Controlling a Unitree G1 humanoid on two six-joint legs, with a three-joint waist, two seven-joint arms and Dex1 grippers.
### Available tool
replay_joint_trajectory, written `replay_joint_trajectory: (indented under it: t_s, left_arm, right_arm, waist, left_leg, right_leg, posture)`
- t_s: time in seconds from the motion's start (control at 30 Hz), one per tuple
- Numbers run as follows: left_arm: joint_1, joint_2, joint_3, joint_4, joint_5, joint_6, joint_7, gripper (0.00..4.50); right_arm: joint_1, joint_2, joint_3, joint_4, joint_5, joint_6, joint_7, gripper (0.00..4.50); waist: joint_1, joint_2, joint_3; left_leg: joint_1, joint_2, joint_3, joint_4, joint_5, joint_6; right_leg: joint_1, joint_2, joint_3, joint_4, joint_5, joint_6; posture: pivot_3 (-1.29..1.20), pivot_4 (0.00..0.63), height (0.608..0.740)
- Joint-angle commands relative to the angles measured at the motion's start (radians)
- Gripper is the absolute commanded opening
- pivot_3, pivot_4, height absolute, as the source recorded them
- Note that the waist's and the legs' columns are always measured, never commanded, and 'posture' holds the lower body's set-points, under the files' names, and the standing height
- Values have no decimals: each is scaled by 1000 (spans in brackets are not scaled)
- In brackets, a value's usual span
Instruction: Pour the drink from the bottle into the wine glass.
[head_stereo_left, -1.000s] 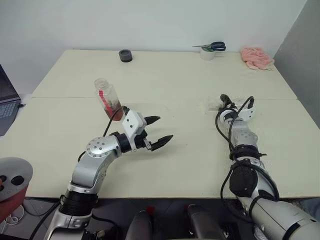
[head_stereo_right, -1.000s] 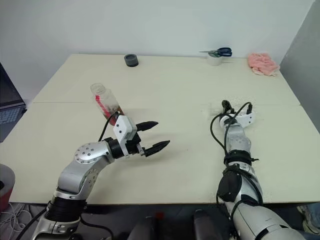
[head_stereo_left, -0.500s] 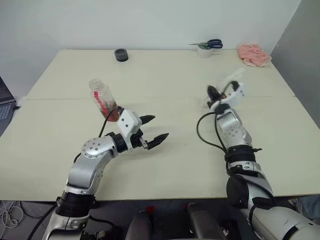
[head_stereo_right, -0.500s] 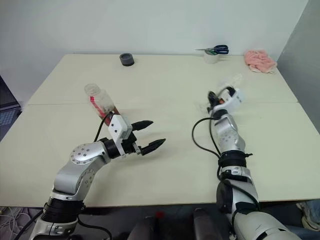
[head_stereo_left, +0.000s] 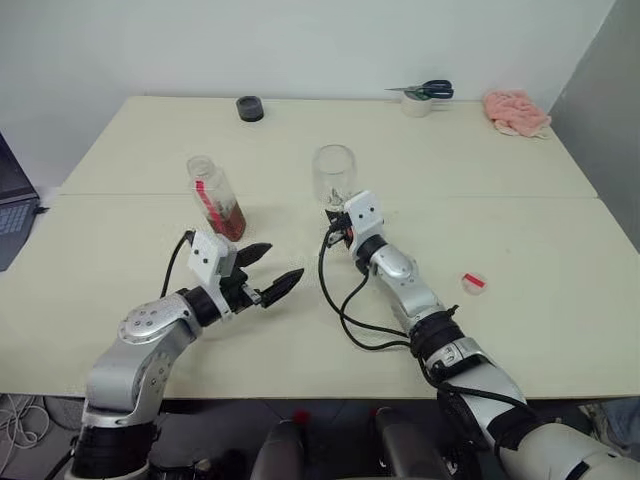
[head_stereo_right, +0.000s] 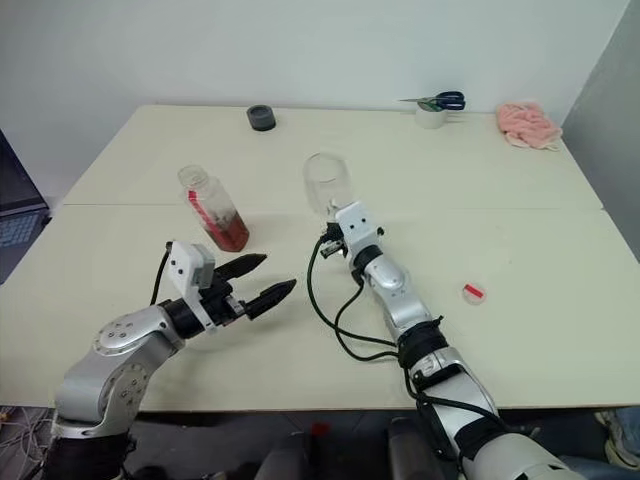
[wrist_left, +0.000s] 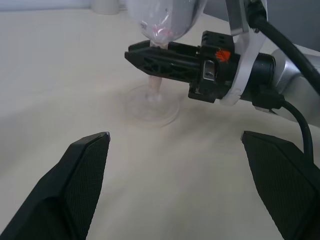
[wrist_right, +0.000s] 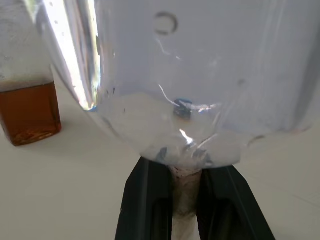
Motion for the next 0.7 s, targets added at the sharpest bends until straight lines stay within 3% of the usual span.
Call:
replay_joint_trajectory:
  t_s: [0.03,0.27,0.67,0.7]
  left_arm:
    - [28,18,36,-75,-27,10,18,4500]
    - [89,25,70,-128,-35,20,51,4500]
    - [88,41,72,-96,-20,6,57,4500]
    - [88,44,69,-88,-9,-1,57,4500]
  right_arm:
    - [-1,23,-25,6,20,-22,34,257]
    - [-21,28,-34,76,2,-18,66,257]
    - [-30,9,-51,75,-1,0,87,4369]
    - [-21,0,-48,51,-1,15,98,4444]
  waist:
    - [-1,0,0]
    - [-2,0,0]
    - [-2,0,0]
    - [-2,0,0]
  left_leg:
    - [0,0,0,0,0,0]
    - [3,1,-1,0,0,0]
    - [3,1,-1,1,0,0]
    - [3,1,-1,1,0,0]
  right_leg:
    - [0,0,0,0,0,0]
    - [2,2,0,0,0,-1]
    - [3,2,0,0,0,-1]
    - [3,2,0,0,0,-1]
  posture:
    - [0,150,740]
    - [0,150,740]
    - [0,150,740]
    - [0,150,740]
